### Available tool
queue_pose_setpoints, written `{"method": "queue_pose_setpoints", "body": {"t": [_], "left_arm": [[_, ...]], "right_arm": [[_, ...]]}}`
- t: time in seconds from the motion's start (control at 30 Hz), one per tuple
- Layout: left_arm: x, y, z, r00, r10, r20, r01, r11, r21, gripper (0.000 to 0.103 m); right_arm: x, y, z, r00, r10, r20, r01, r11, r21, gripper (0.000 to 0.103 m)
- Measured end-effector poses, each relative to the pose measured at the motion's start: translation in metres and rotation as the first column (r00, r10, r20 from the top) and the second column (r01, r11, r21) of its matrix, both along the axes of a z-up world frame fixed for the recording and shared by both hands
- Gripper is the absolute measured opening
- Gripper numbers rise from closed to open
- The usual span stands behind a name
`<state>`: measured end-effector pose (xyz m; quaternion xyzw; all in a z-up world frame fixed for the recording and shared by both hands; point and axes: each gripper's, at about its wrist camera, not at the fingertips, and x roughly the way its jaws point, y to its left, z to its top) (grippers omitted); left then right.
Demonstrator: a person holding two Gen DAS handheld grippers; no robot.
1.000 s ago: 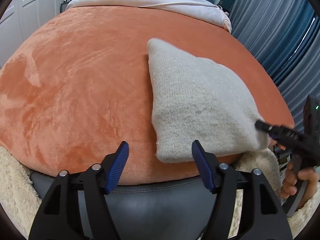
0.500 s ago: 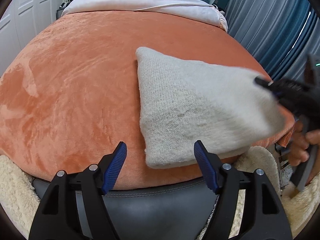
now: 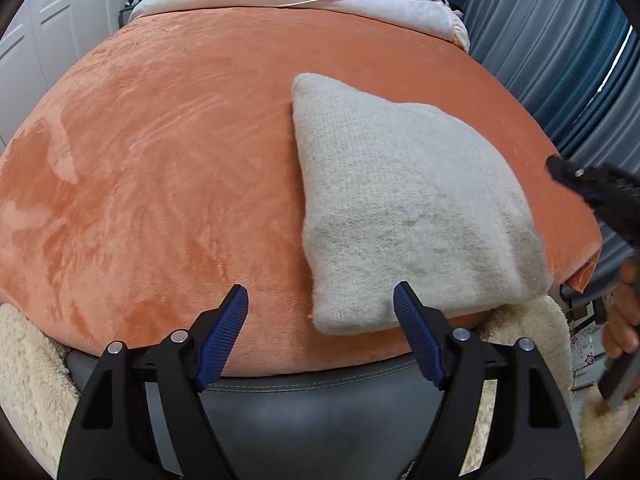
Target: Fold small clothes
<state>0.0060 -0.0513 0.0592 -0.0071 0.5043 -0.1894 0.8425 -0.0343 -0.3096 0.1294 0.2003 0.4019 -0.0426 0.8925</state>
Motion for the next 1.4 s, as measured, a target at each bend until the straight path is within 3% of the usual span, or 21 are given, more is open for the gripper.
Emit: {"method": "queue_pose_setpoints", "body": {"t": [0.1,0.17,0.23,0.27,0.47,0.6,0.7,0.8,0.87,0.97,1.13,1.2,1.23,1.33,1.4], "left_arm": [[0.001,0.004,-0.002,1.000,0.018,-0.009,-0.018,1.000,0.005,0.073],[0.000,0.005,-0.002,1.000,0.022,-0.008,-0.022,1.000,0.015,0.073],[0.000,0.008,-0.001,1.000,0.024,0.001,-0.024,0.999,0.027,0.073],[-0.001,0.009,-0.001,1.000,0.023,0.004,-0.023,0.999,0.032,0.073],[-0.001,0.011,-0.003,1.000,0.024,-0.009,-0.024,0.999,0.022,0.073],[-0.001,0.006,-0.007,1.000,0.015,-0.020,-0.015,1.000,0.023,0.073],[-0.004,0.005,-0.006,1.000,0.003,-0.013,-0.003,0.999,0.036,0.073],[-0.005,0.006,-0.005,1.000,0.006,-0.012,-0.005,0.999,0.037,0.073],[-0.004,0.005,-0.008,1.000,0.012,-0.022,-0.011,0.999,0.032,0.074],[-0.002,-0.001,-0.006,1.000,0.007,-0.019,-0.006,1.000,0.015,0.074],[0.002,-0.022,0.011,0.999,-0.037,0.034,0.037,0.999,0.007,0.074],[0.005,-0.030,0.015,0.998,-0.044,0.039,0.044,0.999,0.003,0.074],[0.006,-0.034,0.018,0.998,-0.049,0.041,0.049,0.999,0.001,0.074],[0.008,-0.045,0.025,0.996,-0.066,0.061,0.066,0.998,0.000,0.074],[0.010,-0.053,0.025,0.995,-0.073,0.065,0.073,0.997,0.001,0.076]], "right_arm": [[0.015,0.037,-0.007,0.990,0.139,-0.016,-0.137,0.988,0.073,0.015],[0.027,0.063,-0.031,0.976,0.200,-0.084,-0.196,0.979,0.056,0.015],[0.043,0.087,-0.077,0.942,0.249,-0.224,-0.237,0.968,0.081,0.016],[0.044,0.092,-0.088,0.940,0.249,-0.234,-0.236,0.968,0.081,0.014],[0.028,0.070,-0.048,0.973,0.184,-0.140,-0.170,0.979,0.110,0.015],[0.036,0.062,-0.081,0.955,0.167,-0.246,-0.148,0.985,0.093,0.010],[0.028,0.056,-0.070,0.970,0.149,-0.193,-0.129,0.985,0.113,0.010],[0.012,0.032,-0.040,0.994,0.053,-0.095,-0.047,0.997,0.063,0.019],[0.004,0.006,-0.032,0.997,-0.028,-0.072,0.032,0.998,0.051,0.038],[0.006,-0.026,-0.045,0.988,-0.101,-0.114,0.110,0.991,0.078,0.041],[0.027,-0.043,-0.070,0.983,-0.062,-0.175,0.087,0.987,0.136,0.046],[0.039,-0.038,-0.076,0.980,-0.050,-0.195,0.072,0.991,0.110,0.033],[0.041,-0.035,-0.072,0.983,-0.034,-0.182,0.054,0.993,0.105,0.010],[0.033,-0.031,-0.030,0.999,-0.022,-0.034,0.026,0.992,0.121,0.010],[0.028,-0.029,-0.014,0.999,-0.028,0.022,0.026,0.996,0.080,0.010]]}}
